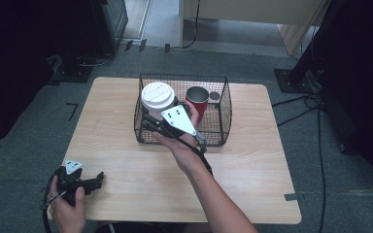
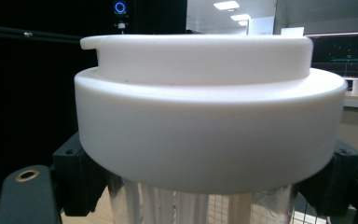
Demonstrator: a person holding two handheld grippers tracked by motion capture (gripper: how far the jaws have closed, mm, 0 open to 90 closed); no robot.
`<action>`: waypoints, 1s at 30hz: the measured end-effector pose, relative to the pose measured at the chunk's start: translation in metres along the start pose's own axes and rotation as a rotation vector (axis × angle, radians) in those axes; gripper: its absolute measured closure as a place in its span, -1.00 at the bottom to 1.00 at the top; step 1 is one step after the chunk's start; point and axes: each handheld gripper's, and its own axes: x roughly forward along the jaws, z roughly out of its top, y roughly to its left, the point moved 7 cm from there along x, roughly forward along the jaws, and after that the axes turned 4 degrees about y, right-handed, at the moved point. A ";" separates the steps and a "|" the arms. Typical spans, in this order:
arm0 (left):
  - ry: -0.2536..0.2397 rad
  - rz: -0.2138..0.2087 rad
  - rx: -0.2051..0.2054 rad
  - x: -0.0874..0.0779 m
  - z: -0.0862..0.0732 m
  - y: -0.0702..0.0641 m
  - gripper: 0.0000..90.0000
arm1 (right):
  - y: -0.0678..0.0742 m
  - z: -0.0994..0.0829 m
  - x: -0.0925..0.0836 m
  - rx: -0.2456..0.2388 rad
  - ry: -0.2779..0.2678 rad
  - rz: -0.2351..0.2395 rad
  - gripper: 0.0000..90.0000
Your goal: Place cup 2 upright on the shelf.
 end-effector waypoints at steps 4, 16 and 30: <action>-0.001 0.000 0.001 0.000 0.000 0.000 -1.00 | -0.003 0.003 0.008 -0.019 -0.006 -0.012 -0.64; -0.002 0.001 0.001 0.000 0.000 0.000 -1.00 | -0.009 0.003 0.034 -0.014 -0.003 -0.048 -0.64; -0.001 0.001 0.001 0.000 0.000 0.000 -1.00 | -0.016 -0.012 0.063 -0.006 0.022 -0.082 -0.64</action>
